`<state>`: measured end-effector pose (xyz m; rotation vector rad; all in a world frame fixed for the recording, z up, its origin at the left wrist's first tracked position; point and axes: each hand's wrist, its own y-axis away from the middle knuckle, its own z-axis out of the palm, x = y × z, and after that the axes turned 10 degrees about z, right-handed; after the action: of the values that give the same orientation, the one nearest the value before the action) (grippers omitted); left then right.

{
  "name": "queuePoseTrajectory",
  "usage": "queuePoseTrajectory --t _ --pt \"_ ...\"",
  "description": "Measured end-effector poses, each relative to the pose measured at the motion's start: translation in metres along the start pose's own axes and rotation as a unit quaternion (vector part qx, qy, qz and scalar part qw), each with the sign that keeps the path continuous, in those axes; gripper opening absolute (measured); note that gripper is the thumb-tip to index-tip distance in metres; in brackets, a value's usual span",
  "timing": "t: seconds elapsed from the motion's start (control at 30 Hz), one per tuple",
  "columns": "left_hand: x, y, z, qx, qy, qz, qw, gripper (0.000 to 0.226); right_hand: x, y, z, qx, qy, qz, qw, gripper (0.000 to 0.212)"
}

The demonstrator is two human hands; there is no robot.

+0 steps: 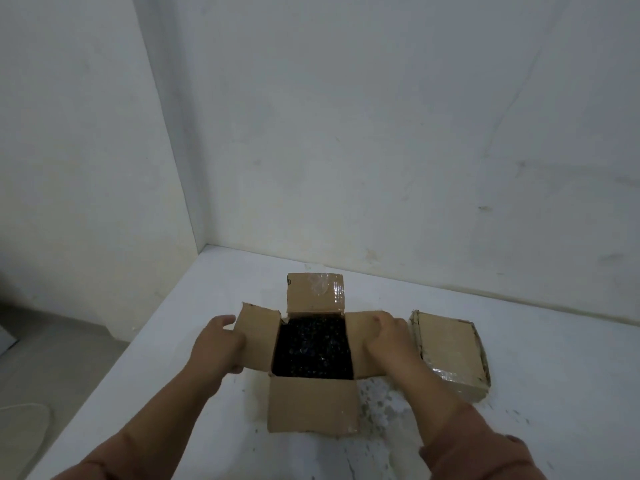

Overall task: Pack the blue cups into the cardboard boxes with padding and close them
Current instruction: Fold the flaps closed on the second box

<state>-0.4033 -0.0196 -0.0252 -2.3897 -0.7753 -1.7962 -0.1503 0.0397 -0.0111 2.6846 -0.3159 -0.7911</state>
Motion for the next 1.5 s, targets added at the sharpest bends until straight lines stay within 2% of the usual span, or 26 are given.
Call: queuePoseTrajectory --t 0.13,0.2,0.27,0.3,0.4,0.53,0.63,0.73,0.77,0.83,0.9,0.97,1.03,1.07,1.17,1.2,1.37,1.5 --pt "0.021 0.019 0.007 -0.018 0.008 0.083 0.996 0.03 -0.003 0.008 -0.005 -0.001 -0.093 -0.053 0.994 0.054" --pt "0.026 0.028 0.019 -0.023 -0.068 0.133 0.989 0.025 -0.01 0.017 -0.004 -0.013 -0.133 -0.091 0.987 0.048" --pt "0.026 0.036 0.031 -0.031 -0.144 0.184 0.972 0.027 -0.018 0.025 0.0 -0.045 -0.146 -0.106 0.982 0.057" --pt "0.025 0.04 0.036 -0.04 -0.164 0.203 0.964 0.029 -0.019 0.028 0.003 -0.052 -0.131 -0.114 0.983 0.058" --pt "0.018 0.045 0.043 -0.077 -0.23 0.244 0.939 0.034 -0.018 0.034 0.011 -0.05 -0.052 -0.136 0.988 0.045" --pt "0.0 0.044 0.035 -0.143 -0.363 0.295 0.872 0.037 -0.003 0.035 0.015 -0.065 0.028 -0.186 0.98 0.033" --pt "-0.014 0.048 0.025 -0.204 -0.36 0.297 0.861 0.05 0.016 0.036 0.017 -0.066 0.094 -0.239 0.964 0.04" --pt "-0.027 0.05 0.017 -0.243 -0.436 0.322 0.804 0.07 0.032 0.041 0.019 -0.101 0.126 -0.271 0.949 0.05" --pt "-0.031 0.049 0.015 -0.247 -0.439 0.323 0.801 0.071 0.035 0.041 0.02 -0.109 0.129 -0.275 0.947 0.05" --pt "-0.035 0.045 0.013 -0.25 -0.413 0.316 0.817 0.068 0.038 0.038 0.019 -0.105 0.126 -0.29 0.943 0.048" --pt "-0.031 0.045 0.014 -0.231 -0.354 0.289 0.859 0.055 0.037 0.032 0.015 -0.095 0.094 -0.281 0.95 0.039" --pt "-0.022 0.047 0.019 -0.183 -0.282 0.255 0.907 0.042 0.032 0.026 0.012 -0.089 0.044 -0.247 0.964 0.03" --pt "-0.014 0.045 0.027 -0.131 -0.251 0.238 0.929 0.037 0.027 0.024 0.01 -0.089 0.0 -0.202 0.975 0.016" --pt "-0.011 0.043 0.031 -0.107 -0.246 0.229 0.936 0.037 0.023 0.024 0.01 -0.091 -0.025 -0.187 0.978 0.02" --pt "-0.008 0.035 0.042 -0.063 -0.245 0.196 0.947 0.042 0.016 0.02 0.011 -0.117 -0.073 -0.145 0.98 0.059" --pt "-0.008 0.032 0.044 -0.061 -0.236 0.184 0.952 0.044 0.013 0.018 0.012 -0.125 -0.073 -0.135 0.98 0.065" --pt "-0.011 0.022 0.049 -0.085 -0.227 0.164 0.956 0.049 -0.011 -0.002 0.005 -0.131 -0.059 -0.092 0.985 0.074" --pt "-0.009 0.016 0.049 -0.117 -0.242 0.194 0.943 0.051 -0.028 -0.023 0.0 -0.131 -0.206 -0.034 0.969 0.083"
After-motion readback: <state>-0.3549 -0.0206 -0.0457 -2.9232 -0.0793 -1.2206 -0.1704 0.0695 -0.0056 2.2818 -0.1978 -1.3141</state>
